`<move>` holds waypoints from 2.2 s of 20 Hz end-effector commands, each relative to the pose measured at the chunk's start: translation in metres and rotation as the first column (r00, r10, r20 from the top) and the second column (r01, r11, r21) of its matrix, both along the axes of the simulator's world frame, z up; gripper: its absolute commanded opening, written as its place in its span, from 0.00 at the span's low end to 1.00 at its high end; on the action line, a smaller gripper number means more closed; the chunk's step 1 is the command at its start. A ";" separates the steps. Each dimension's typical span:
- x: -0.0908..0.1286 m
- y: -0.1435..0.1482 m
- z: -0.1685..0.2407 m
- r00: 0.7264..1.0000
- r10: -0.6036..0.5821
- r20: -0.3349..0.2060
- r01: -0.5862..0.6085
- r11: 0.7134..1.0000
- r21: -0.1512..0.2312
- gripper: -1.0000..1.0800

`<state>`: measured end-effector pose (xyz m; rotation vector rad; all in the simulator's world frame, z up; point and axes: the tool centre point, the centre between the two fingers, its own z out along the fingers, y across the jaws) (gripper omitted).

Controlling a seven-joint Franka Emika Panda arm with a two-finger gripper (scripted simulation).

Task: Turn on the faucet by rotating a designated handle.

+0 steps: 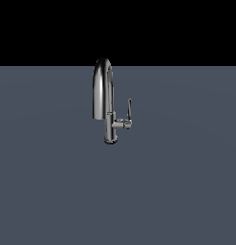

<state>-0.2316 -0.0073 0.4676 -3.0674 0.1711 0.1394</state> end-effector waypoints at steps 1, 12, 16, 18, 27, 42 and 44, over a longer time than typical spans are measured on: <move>0.009 0.000 -0.002 1.000 -0.023 -0.021 0.023 0.999 0.022 0.00; 0.066 -0.002 -0.021 0.971 -0.164 -0.173 0.192 0.968 0.161 0.00; 0.088 -0.004 -0.031 0.947 -0.213 -0.240 0.264 0.941 0.209 0.00; 0.100 -0.006 -0.037 0.932 -0.235 -0.275 0.302 0.925 0.232 0.00; 0.149 -0.015 -0.068 0.842 -0.316 -0.438 0.473 0.823 0.315 0.00; 0.222 -0.035 -0.145 0.597 -0.351 -0.721 0.757 0.544 0.362 0.00; 0.230 -0.037 -0.158 0.554 -0.343 -0.758 0.793 0.495 0.356 0.00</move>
